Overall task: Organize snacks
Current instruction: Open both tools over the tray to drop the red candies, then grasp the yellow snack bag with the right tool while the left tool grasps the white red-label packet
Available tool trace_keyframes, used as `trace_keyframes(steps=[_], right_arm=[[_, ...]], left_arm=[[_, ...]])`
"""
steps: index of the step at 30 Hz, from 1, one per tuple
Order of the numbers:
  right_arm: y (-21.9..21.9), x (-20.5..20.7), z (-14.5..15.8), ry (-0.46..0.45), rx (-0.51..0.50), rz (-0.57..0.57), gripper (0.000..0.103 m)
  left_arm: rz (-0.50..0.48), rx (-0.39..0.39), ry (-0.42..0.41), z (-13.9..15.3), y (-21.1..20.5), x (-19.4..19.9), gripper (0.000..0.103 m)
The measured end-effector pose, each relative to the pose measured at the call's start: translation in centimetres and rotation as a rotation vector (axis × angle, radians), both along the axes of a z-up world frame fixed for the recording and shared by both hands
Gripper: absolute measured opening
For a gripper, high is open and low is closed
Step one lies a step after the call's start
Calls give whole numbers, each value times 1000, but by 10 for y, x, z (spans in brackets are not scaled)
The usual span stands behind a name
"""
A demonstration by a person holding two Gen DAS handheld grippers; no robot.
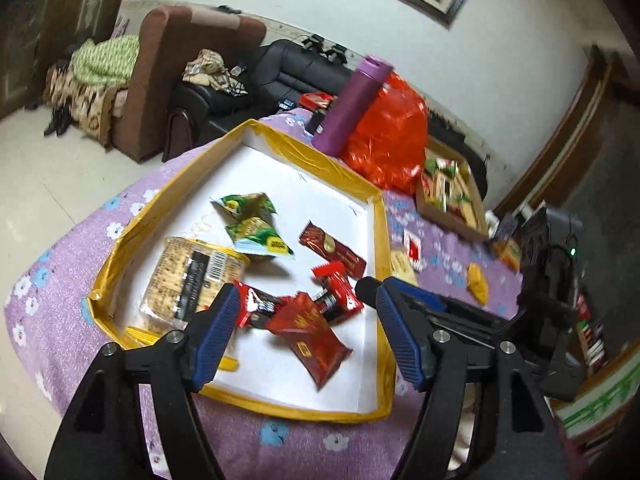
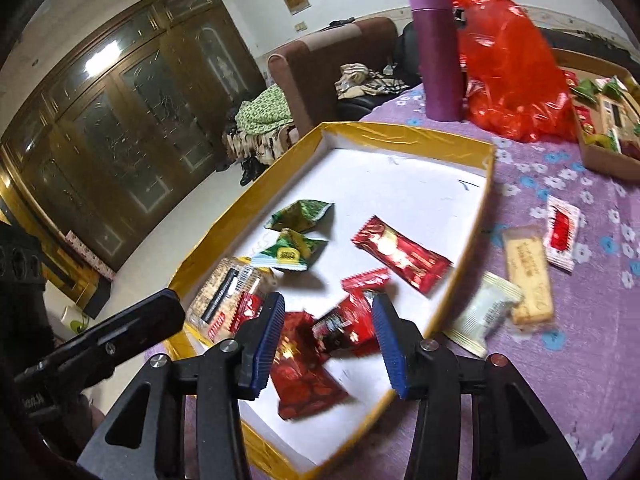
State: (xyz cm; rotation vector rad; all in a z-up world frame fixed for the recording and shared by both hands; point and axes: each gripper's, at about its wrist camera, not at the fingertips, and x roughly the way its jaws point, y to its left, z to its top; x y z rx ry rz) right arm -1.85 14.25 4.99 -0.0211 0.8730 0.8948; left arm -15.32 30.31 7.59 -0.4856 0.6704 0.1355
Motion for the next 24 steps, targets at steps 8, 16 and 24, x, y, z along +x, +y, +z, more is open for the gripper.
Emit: trace_keyframes(steps=[8,16,24], right_arm=[[-41,4,0,4,27,-63,50],[-94,16,-8,20,24,-156,50],[-142,33,-11,27,26,-240,51]], left_arm=[[36,231,52,11,-48,-3,70],[34,406,77,16,-84,-6,70],[-9,438,105,15,-106,1,70]])
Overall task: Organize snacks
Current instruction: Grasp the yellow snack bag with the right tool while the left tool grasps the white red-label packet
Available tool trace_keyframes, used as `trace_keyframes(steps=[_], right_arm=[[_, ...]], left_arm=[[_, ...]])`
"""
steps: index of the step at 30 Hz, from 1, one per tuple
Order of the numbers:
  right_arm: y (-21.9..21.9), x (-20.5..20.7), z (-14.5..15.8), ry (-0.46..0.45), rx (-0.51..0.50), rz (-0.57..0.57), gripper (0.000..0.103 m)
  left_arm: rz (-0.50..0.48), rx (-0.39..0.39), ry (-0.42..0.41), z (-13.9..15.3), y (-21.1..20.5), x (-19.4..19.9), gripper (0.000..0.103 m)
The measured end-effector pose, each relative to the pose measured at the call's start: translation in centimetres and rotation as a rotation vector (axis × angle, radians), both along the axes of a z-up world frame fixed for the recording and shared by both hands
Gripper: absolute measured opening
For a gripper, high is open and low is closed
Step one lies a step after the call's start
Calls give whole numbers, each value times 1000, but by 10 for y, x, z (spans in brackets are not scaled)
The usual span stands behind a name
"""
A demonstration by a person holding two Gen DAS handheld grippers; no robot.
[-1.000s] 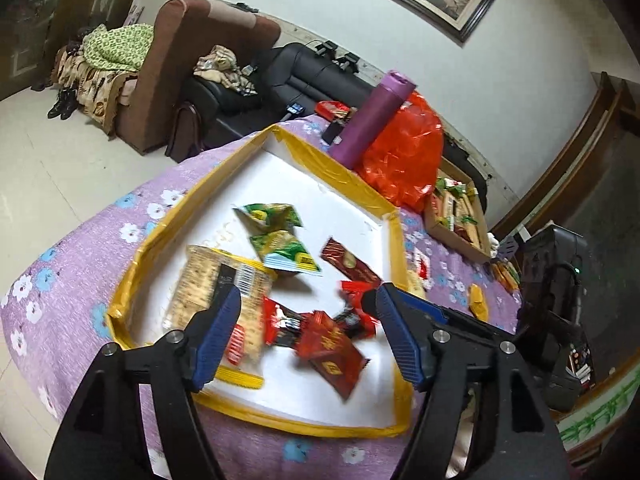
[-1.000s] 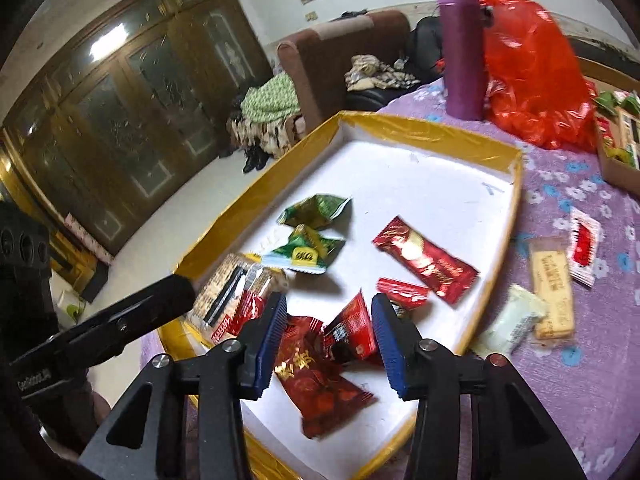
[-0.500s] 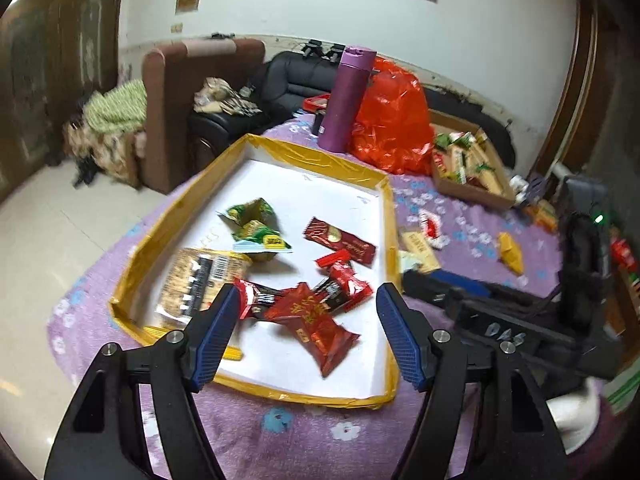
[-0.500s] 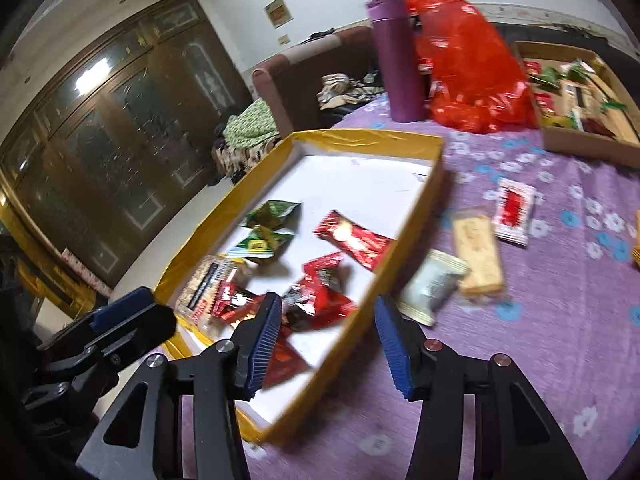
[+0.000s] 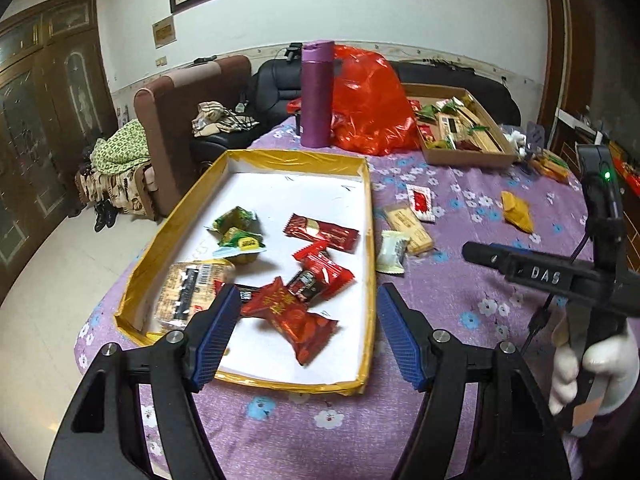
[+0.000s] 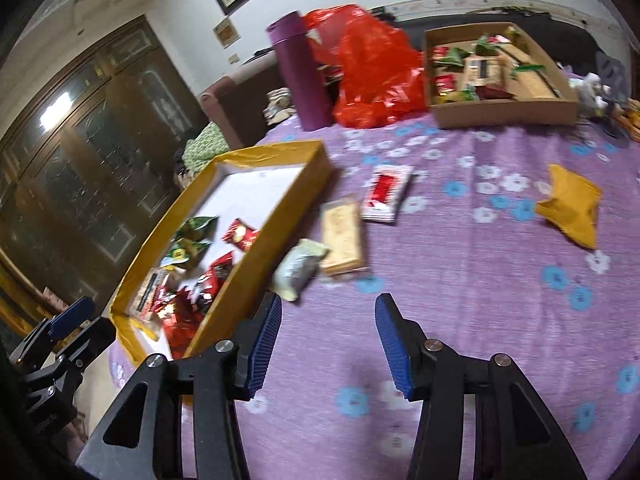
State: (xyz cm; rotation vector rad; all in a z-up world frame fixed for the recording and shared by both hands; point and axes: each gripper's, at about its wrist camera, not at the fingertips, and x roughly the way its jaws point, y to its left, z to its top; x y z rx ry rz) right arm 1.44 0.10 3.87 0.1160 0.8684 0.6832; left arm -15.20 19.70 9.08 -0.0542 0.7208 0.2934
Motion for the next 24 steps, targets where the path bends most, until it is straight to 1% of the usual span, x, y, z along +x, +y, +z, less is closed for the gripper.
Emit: trace_keyframes(steps=[9,15,24], right_arm=[[-43,27,-3,11,-3,-92,51],[-69,47,-10,41,3,-151,51],[-81,65,-21,66,-12,-176,51]], left_arm=[[-23,11,47,-9,-15,15,70],[-26,13,75,-16,-20,26,70],[-35,4,111,-26,-22,44,70]])
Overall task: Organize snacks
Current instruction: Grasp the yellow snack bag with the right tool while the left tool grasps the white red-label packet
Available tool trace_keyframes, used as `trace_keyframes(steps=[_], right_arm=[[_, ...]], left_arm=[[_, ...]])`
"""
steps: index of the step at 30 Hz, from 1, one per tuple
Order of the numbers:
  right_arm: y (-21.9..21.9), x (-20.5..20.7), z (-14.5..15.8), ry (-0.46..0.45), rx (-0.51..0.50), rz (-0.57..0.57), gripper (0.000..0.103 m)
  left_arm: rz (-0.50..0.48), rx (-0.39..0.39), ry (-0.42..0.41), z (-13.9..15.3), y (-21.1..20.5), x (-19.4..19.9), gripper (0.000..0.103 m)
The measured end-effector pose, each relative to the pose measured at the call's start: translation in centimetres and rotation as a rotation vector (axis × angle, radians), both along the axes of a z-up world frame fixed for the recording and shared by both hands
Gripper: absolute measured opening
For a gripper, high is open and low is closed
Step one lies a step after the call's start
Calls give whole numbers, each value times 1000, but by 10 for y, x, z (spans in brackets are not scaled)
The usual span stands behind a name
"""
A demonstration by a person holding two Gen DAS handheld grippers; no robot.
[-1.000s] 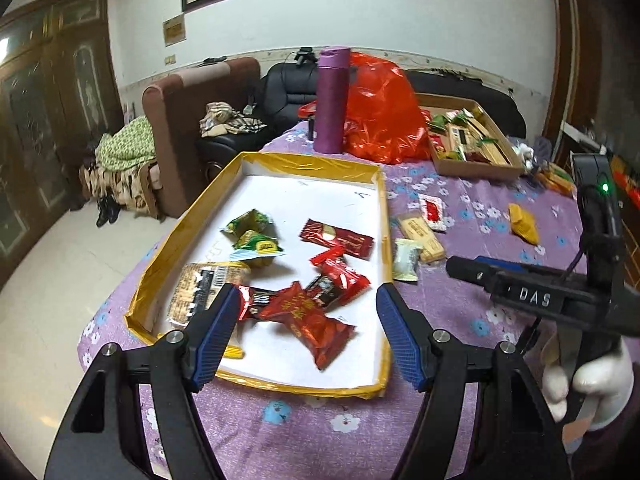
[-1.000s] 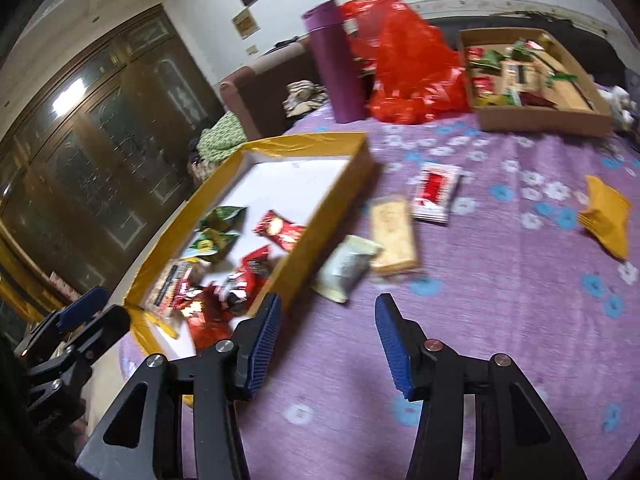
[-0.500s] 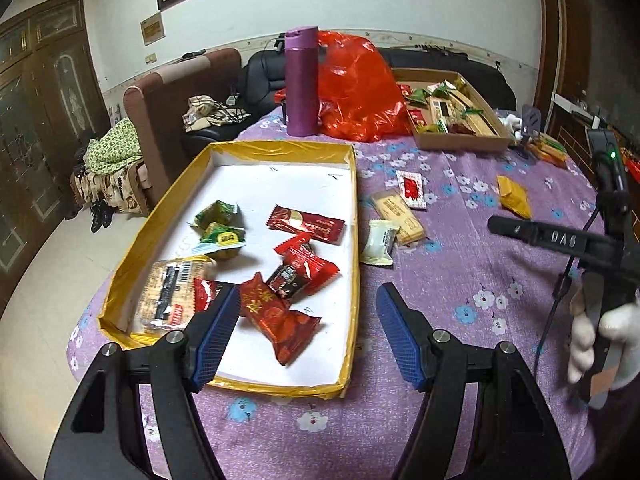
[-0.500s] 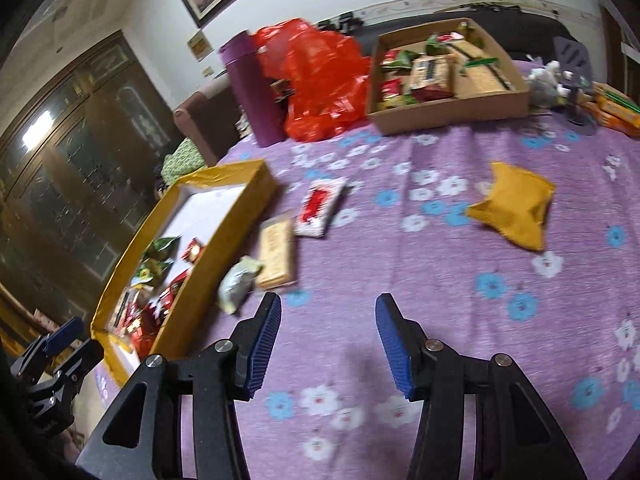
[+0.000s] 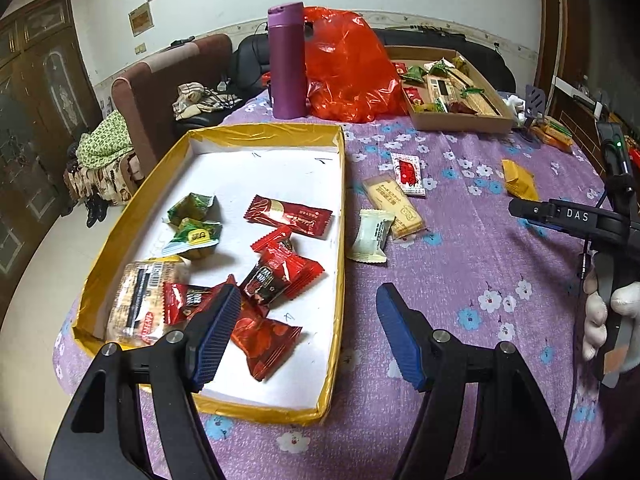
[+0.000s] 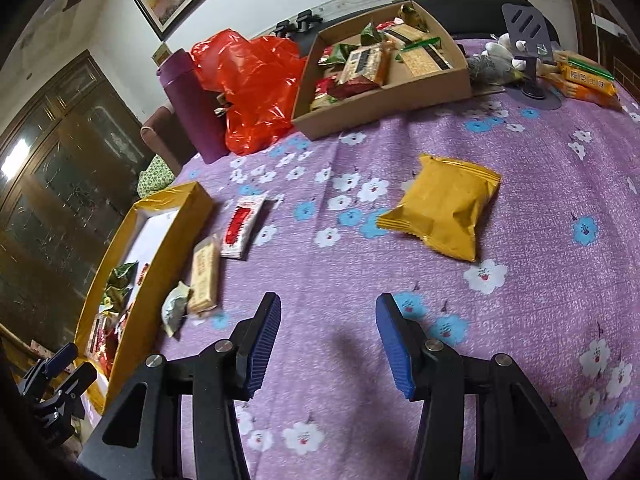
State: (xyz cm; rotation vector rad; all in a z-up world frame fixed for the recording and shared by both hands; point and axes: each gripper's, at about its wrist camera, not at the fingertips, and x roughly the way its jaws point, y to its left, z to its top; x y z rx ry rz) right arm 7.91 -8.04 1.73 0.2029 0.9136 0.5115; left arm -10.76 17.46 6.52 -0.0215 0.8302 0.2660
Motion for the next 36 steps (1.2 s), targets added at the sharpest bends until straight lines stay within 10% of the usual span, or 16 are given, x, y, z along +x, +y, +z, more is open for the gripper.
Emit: trace_keyframes(steps=[27,31,36], right_arm=[[-11,82,-10,-16,-183,-236,68],[-3,75,-10,-61,-262,-233,46],[-16,52,-5,-36,-171,-223,45]], left_arm=[[-239,-179,25,19,-15,109,70],[-261,-226,89,0,-26,136,70],[-277,-215,113,-14,-41,178,70]])
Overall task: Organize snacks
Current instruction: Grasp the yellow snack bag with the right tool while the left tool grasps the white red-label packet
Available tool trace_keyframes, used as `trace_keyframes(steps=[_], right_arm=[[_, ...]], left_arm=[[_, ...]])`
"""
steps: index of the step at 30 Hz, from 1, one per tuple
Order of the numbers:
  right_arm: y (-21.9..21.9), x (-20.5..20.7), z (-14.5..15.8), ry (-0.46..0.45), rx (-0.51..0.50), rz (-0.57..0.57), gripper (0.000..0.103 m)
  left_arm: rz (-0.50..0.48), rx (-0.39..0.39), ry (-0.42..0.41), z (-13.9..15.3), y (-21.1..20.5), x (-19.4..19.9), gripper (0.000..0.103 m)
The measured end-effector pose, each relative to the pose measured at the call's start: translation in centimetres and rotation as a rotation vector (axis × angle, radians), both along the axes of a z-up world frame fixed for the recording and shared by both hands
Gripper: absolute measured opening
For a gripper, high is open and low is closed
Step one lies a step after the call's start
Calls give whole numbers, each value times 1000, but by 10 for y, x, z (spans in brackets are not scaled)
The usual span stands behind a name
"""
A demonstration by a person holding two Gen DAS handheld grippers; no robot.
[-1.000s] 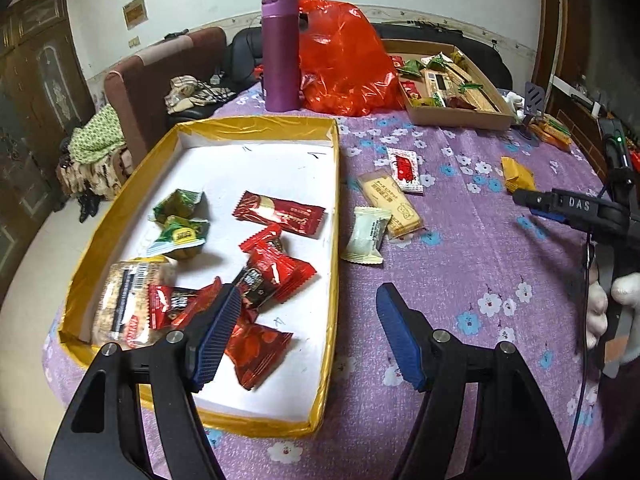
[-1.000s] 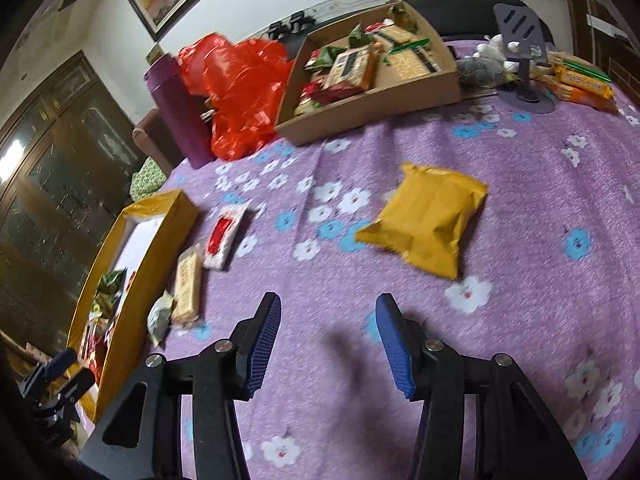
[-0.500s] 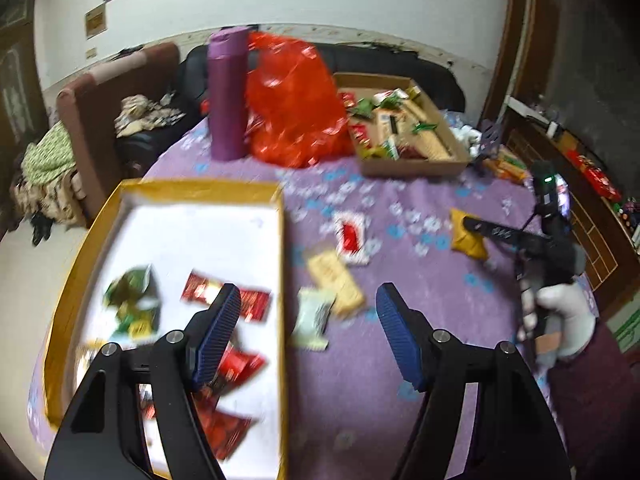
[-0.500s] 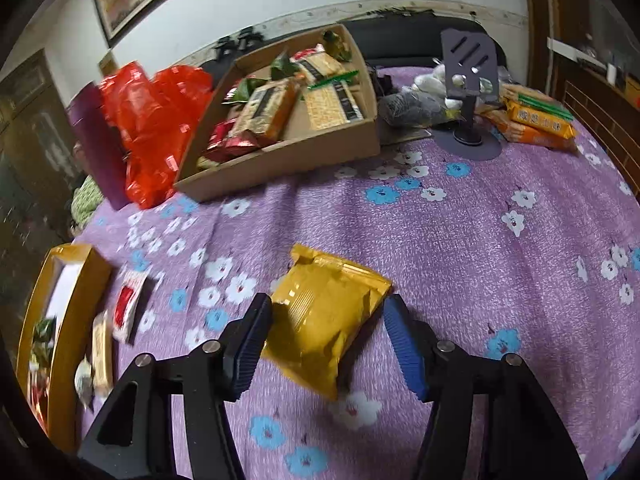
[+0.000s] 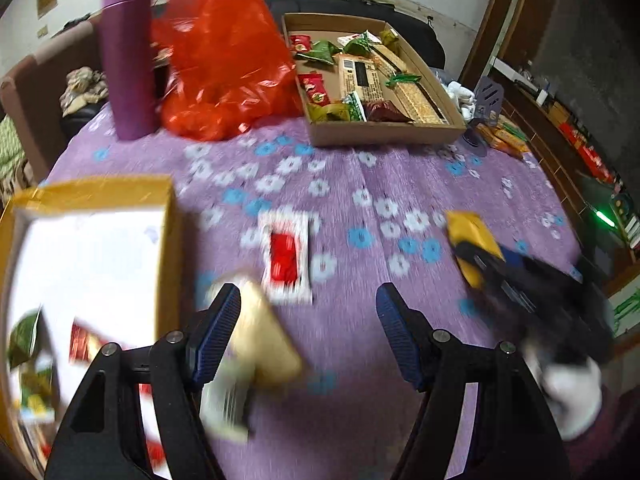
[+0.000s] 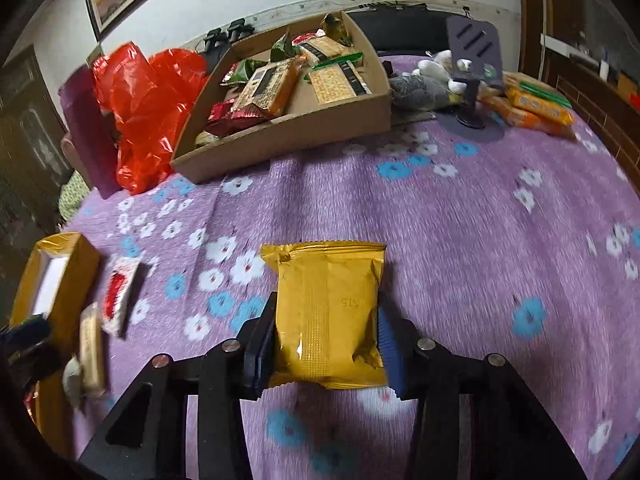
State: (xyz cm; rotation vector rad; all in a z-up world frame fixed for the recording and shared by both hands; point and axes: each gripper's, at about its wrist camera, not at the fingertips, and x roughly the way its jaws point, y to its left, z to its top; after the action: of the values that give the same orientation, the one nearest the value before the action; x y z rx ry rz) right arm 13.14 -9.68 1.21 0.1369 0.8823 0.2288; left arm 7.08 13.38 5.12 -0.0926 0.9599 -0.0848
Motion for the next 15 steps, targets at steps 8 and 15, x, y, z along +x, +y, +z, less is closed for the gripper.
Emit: trace_keyframes(steps=[8,15], right_arm=[[-6,-28,15,-9,159,86,45],[-5,-25,13,-21,147,89,45]], left_arm=[[-1,136,85,-35,-14,54,69],[-65,194,49,-37,-33,48,31]])
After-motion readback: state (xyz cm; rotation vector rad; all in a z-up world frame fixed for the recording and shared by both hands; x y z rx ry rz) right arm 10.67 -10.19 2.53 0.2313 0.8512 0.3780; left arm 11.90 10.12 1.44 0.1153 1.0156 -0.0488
